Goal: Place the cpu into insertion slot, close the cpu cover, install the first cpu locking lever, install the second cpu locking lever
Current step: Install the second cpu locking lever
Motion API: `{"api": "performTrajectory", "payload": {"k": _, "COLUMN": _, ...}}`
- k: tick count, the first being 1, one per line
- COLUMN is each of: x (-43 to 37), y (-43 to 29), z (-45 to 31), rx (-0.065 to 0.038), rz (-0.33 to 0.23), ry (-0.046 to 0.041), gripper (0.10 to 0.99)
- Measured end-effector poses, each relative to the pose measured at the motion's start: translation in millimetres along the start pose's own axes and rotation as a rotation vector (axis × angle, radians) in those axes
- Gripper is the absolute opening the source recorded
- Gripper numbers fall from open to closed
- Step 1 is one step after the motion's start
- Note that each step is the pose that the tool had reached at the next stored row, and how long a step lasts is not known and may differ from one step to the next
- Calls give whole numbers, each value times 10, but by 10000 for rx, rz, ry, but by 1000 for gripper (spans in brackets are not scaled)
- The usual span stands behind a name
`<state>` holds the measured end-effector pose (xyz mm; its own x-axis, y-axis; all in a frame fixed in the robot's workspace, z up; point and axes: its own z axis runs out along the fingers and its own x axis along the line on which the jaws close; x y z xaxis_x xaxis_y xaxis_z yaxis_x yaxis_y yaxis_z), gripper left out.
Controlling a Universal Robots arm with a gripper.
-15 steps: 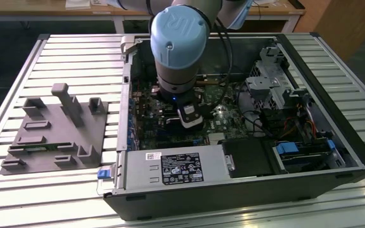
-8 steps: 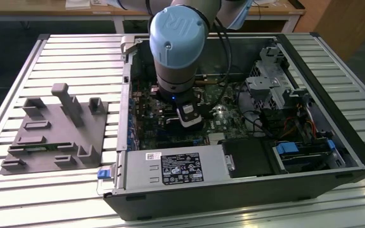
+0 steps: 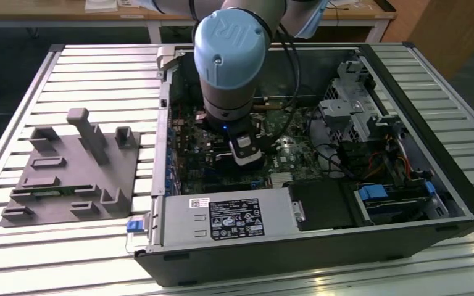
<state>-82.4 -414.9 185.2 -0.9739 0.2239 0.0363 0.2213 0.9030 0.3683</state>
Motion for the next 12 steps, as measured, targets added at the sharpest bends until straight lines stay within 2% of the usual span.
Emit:
{"api": "performTrajectory", "payload": {"k": 4, "x": 2, "y": 20, "z": -48, "rx": -5, "rz": 0, "ry": -2, "gripper": 106}}
{"api": "performTrajectory", "payload": {"k": 10, "x": 8, "y": 87, "z": -218, "rx": -1, "rz": 0, "ry": -1, "gripper": 106}}
{"api": "performTrajectory", "payload": {"k": 12, "x": 8, "y": 101, "z": -254, "rx": 19, "rz": -2, "ry": -5, "gripper": 106}}
